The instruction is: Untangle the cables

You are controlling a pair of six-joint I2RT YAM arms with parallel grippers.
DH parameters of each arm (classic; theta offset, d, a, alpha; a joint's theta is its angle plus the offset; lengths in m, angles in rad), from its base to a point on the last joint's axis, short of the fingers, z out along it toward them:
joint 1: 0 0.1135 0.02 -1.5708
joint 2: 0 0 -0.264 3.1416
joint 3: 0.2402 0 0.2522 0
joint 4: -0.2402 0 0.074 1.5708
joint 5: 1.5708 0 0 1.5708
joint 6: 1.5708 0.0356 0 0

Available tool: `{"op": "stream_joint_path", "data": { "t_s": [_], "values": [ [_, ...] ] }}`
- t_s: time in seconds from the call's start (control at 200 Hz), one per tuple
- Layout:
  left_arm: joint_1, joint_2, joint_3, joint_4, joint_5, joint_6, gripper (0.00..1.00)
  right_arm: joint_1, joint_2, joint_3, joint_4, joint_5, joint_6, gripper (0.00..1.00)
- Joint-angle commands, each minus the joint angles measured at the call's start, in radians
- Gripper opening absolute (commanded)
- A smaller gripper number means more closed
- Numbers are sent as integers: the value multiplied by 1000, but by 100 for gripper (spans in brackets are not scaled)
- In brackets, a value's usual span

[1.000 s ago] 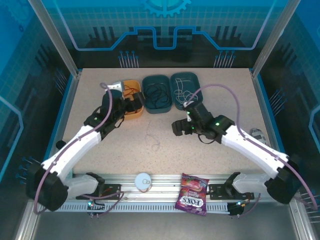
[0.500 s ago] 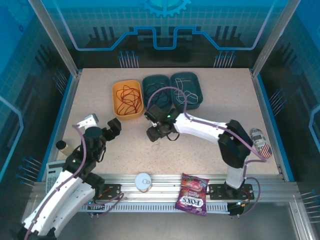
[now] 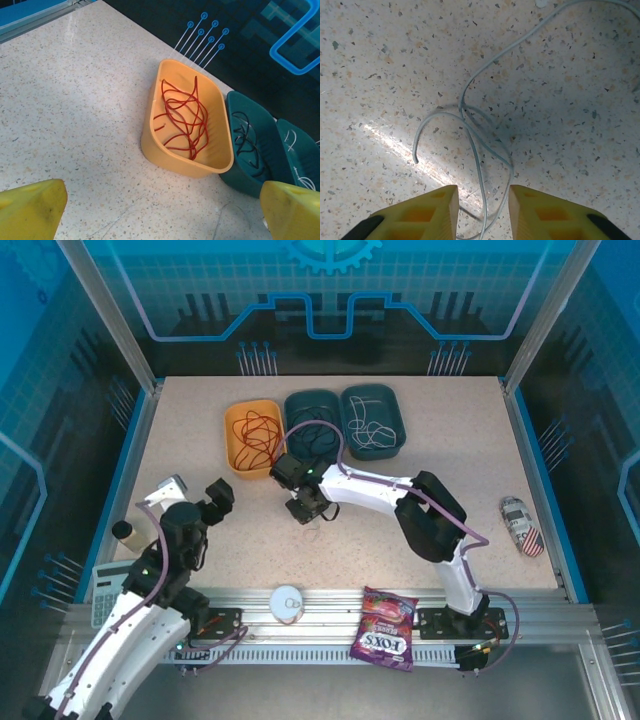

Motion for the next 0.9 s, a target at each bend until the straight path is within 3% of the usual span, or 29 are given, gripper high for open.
{"op": "stream_joint_path", "data": {
  "t_s": [0.0,0.375,0.53,0.896],
  "values": [
    [7,14,-21,31,-26,-12,99,13,42,39,-41,19,-15,31],
    [10,35,-33,55,-34,-10,99,13,127,103,-65,46,-36,28],
    [11,52,-32,61,-32,-9,99,13,145,111,-70,40,-36,22],
    [14,77,-28,78,-29,-6,99,14,27,60,-76,80,-12,9]
  ]
}}
